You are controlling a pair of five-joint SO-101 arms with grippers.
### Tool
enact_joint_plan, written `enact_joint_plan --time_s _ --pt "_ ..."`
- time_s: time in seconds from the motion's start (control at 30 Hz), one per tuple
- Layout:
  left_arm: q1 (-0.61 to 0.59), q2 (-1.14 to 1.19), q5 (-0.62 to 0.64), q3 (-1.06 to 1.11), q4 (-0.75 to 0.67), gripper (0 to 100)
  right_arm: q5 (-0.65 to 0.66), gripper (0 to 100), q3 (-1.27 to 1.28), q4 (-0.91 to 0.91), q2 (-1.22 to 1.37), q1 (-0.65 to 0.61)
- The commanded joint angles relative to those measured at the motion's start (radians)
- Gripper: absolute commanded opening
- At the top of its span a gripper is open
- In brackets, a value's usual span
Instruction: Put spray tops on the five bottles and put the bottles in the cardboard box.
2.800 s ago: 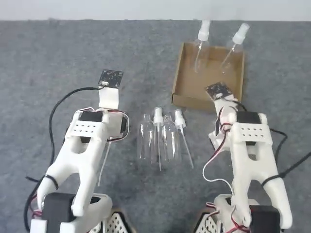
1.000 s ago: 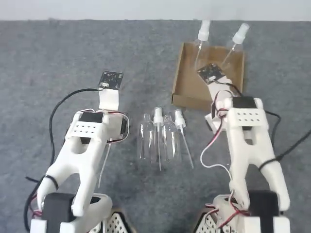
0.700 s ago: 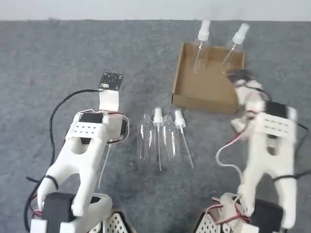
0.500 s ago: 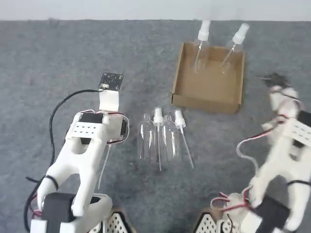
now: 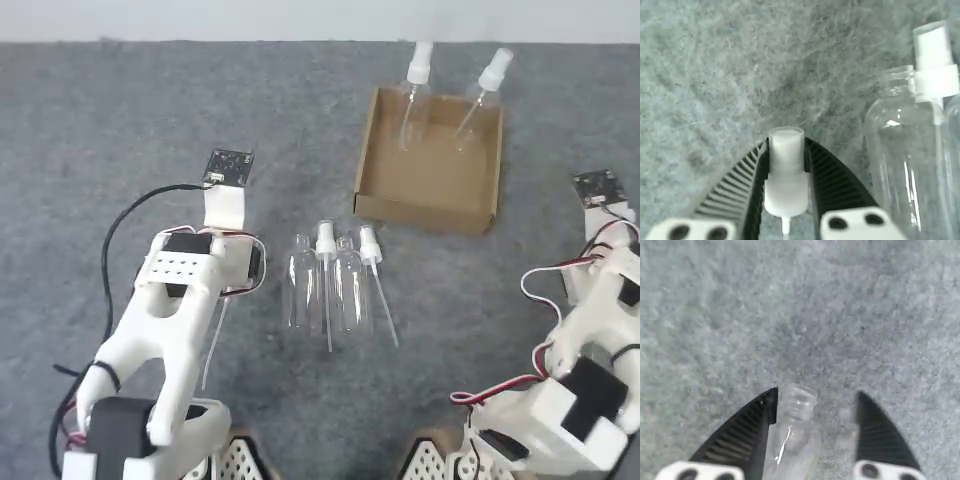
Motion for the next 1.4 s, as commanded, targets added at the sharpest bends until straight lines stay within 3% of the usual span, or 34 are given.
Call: enact_joint_plan --time_s 0.0,0.23,0.8,1.13,1.27,1.37 --pt "-0.005 -0.058 0.008 -0.005 -0.020 1 -0.063 25.1 -0.126 0.094 -0.059 -0.021" --pt "-0.005 -0.058 0.005 -0.005 -0.020 1 -0.138 25.0 -0.269 0.443 -0.116 -0.027" --pt "-0.005 -0.058 0.003 -0.007 -0.020 1 -0.109 24.0 -0.206 0.288 0.150 0.044" --pt "-0.005 -0.058 0.006 -0.007 -0.020 1 -0.109 1.3 -0.232 0.295 0.120 0.041" --pt "-0.006 -0.060 0.006 -0.021 -0.018 1 -0.120 0.6 -0.270 0.349 -0.015 -0.024" --pt "-0.008 -0.074 0.008 -0.062 -0.012 1 -0.141 0.6 -0.262 0.400 -0.183 -0.148"
